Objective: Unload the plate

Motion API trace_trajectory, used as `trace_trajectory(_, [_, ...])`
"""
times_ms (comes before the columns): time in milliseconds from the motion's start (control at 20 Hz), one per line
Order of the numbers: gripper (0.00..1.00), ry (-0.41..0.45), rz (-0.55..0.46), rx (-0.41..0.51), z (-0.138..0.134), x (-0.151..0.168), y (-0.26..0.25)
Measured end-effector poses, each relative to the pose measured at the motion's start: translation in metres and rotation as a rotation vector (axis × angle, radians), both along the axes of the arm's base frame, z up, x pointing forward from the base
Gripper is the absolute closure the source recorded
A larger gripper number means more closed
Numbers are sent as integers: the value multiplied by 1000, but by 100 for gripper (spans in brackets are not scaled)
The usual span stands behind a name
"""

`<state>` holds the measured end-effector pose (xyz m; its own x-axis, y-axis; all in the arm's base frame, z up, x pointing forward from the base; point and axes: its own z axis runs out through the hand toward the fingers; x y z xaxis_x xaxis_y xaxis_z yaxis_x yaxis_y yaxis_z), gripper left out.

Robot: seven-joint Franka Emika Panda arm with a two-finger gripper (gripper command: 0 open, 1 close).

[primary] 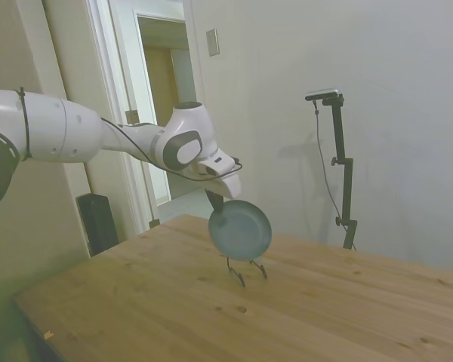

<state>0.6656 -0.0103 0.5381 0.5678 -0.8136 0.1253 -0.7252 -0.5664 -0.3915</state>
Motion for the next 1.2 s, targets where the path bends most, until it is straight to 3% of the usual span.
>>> trace_trajectory(350, [100, -69, 37, 31, 98, -10, 14])
trace_trajectory(550, [100, -13, 115, 40, 121, -33, 50])
trace_trajectory(900, [100, 120, 283, 27, 92, -79, 141])
trace_trajectory(1200, [100, 286, 325, -87, 6, -113, 153])
